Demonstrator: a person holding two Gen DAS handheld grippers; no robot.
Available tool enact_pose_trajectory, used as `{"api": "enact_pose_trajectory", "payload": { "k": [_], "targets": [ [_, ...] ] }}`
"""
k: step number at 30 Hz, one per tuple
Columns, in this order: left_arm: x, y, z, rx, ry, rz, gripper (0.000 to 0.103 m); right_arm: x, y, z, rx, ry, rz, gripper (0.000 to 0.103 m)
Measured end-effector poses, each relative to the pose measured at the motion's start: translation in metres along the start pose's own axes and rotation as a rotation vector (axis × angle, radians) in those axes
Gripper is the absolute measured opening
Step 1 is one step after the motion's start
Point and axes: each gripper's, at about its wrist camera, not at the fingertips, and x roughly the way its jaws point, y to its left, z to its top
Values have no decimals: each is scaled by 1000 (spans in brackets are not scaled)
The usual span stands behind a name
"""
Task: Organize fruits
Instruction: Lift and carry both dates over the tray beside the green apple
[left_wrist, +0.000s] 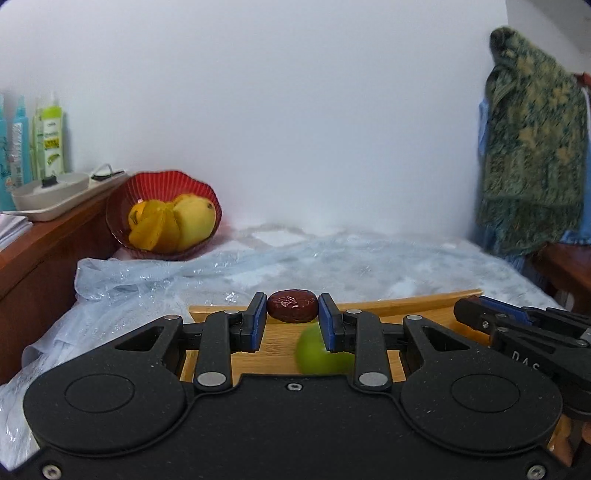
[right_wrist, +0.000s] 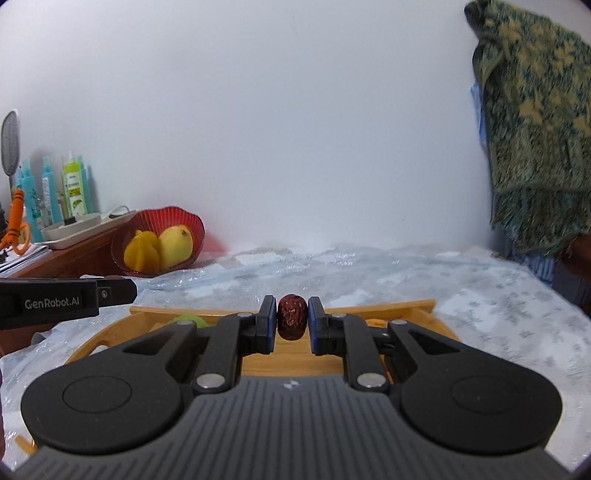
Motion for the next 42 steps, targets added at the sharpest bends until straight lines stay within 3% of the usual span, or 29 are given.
{"api": "enact_pose_trajectory", "payload": {
  "k": [5,15,28,42],
  "targets": [
    [30,9,-2,-58,89,6,28,25,-1,-1,4,56,-4,22],
    [48,17,-15,-77,155,33,29,56,-5,-5,28,163,-6,22],
    [53,16,-24,-82,197,42,29,66,-10,-8,52,246,-16,22],
    [58,16,-28,-86,219,41,29,67,-13,-9,68,268,-18,22]
  ]
}}
